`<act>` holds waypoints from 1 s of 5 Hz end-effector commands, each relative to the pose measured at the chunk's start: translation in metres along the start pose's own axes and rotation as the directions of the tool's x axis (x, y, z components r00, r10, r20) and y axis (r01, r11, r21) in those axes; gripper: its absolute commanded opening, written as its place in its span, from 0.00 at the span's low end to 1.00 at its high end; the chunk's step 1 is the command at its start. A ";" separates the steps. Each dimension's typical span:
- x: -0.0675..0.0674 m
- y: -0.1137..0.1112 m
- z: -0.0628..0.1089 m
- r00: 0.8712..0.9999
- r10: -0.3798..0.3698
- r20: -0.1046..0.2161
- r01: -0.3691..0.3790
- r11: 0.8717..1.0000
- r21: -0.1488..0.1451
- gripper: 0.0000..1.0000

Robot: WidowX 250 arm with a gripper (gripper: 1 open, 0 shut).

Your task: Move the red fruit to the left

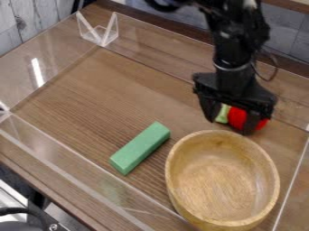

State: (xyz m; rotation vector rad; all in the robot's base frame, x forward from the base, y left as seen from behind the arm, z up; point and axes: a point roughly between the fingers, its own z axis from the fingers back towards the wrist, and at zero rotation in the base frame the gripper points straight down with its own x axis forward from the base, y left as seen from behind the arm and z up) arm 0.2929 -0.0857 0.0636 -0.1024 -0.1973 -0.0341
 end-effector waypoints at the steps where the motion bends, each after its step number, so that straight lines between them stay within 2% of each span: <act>1: 0.009 -0.011 0.007 0.998 0.001 0.055 -0.001 1.000 -0.002 0.00; 2: 0.008 -0.014 0.032 0.995 0.026 0.092 -0.024 1.000 -0.019 0.00; 3: 0.016 -0.001 0.070 0.989 0.063 0.135 -0.057 0.997 -0.050 0.00; 4: 0.021 0.029 0.089 0.978 0.123 0.171 -0.113 0.991 -0.069 0.00; 5: 0.024 0.015 0.075 0.977 0.133 0.166 -0.123 0.990 -0.066 1.00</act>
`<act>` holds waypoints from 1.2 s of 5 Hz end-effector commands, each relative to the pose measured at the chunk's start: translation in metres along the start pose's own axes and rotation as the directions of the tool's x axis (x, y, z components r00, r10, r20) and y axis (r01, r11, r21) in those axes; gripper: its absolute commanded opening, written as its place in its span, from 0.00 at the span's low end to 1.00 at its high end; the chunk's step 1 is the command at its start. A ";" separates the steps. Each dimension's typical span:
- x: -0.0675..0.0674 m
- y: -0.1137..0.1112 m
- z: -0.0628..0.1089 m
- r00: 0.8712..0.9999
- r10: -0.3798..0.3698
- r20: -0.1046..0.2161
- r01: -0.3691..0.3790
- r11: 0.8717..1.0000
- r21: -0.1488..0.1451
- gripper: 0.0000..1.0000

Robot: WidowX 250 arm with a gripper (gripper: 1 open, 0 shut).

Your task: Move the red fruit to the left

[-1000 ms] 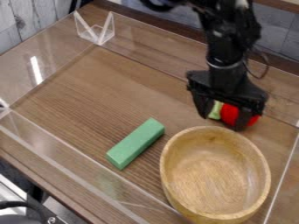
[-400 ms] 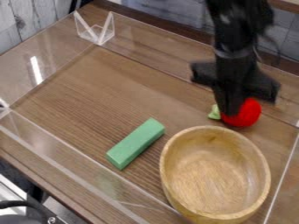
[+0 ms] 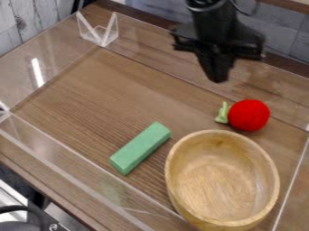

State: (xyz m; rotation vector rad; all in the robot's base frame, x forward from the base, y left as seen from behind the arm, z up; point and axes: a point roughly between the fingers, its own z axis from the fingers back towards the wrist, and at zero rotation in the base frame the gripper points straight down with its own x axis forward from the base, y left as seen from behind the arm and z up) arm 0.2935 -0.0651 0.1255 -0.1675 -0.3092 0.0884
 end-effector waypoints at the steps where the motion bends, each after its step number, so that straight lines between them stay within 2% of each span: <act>1: 0.007 -0.013 -0.015 0.999 -0.007 0.033 0.007 1.000 0.009 1.00; 2: 0.021 -0.018 -0.016 0.999 -0.015 0.028 0.015 1.000 0.011 0.00; 3: 0.031 -0.016 -0.025 1.000 -0.029 0.007 0.029 0.999 0.022 1.00; 4: 0.042 -0.008 -0.034 0.999 0.032 0.008 -0.032 0.998 0.052 0.00; 5: 0.053 0.000 -0.047 0.996 0.091 0.007 -0.091 0.992 0.085 1.00; 6: 0.055 0.004 -0.057 0.995 0.103 -0.001 -0.103 0.990 0.099 1.00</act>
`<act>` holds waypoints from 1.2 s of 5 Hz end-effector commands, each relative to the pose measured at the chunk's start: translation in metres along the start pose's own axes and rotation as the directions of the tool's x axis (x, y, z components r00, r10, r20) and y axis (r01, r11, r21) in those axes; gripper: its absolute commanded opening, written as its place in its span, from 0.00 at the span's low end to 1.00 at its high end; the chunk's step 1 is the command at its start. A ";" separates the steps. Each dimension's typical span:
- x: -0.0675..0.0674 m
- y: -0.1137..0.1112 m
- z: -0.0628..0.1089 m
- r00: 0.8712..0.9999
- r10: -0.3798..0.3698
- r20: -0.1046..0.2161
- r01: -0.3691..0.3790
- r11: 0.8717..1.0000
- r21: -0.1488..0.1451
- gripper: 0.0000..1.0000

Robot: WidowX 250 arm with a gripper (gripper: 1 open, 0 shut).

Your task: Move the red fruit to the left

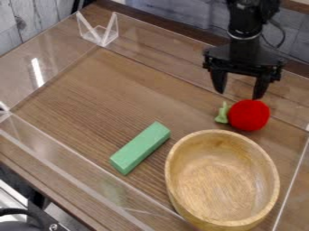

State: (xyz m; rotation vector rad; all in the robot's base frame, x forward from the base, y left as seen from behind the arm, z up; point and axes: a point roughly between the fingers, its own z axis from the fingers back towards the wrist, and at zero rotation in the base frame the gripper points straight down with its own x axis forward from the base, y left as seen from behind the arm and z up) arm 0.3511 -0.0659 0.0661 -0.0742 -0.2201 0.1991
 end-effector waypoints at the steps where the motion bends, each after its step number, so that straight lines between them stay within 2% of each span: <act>1: 0.017 -0.001 -0.001 0.999 0.015 0.047 -0.015 1.000 0.004 1.00; 2: 0.013 -0.003 -0.013 1.000 0.007 0.028 -0.008 1.000 0.022 1.00; 3: 0.011 -0.004 -0.022 1.000 0.004 0.014 -0.004 0.999 0.036 0.00; 4: 0.007 -0.004 -0.015 1.000 -0.002 0.008 0.001 1.000 0.029 0.00; 5: 0.006 -0.004 0.010 1.000 0.004 0.005 -0.004 1.000 -0.010 0.00; 6: 0.009 -0.002 0.043 1.000 0.016 0.017 -0.015 0.998 -0.060 0.00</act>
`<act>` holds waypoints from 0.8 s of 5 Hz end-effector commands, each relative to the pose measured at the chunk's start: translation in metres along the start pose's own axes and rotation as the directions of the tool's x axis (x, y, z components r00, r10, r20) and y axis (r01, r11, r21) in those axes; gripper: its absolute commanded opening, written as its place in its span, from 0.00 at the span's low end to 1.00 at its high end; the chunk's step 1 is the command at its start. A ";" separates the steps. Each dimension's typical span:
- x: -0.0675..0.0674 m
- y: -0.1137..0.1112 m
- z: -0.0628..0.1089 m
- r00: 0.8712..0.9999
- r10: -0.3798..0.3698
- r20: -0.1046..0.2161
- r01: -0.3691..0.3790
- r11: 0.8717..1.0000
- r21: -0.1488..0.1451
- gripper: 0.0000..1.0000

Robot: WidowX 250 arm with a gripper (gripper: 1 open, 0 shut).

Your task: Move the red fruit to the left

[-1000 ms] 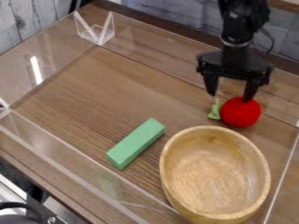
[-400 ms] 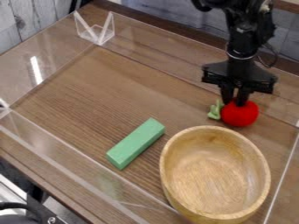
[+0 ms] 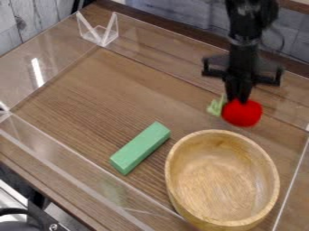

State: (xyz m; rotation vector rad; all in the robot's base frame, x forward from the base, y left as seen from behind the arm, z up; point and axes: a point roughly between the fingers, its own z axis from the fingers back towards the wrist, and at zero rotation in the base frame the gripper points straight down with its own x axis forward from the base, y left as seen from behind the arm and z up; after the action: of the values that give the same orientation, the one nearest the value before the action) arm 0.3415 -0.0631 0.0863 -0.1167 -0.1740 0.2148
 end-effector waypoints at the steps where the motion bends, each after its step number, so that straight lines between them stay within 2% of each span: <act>1: 0.019 0.012 0.053 0.996 -0.001 0.093 0.008 0.997 -0.077 0.00; 2: 0.022 0.034 0.072 0.994 0.027 0.109 -0.019 0.997 -0.081 0.00; 3: 0.021 0.062 0.083 0.993 -0.057 0.107 0.066 0.994 -0.086 0.00; 4: 0.020 0.092 0.087 0.984 -0.149 0.099 0.157 0.985 -0.078 0.00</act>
State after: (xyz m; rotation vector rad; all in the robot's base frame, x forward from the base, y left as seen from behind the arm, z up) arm 0.3196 0.0397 0.1344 -0.1949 -0.1946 0.0853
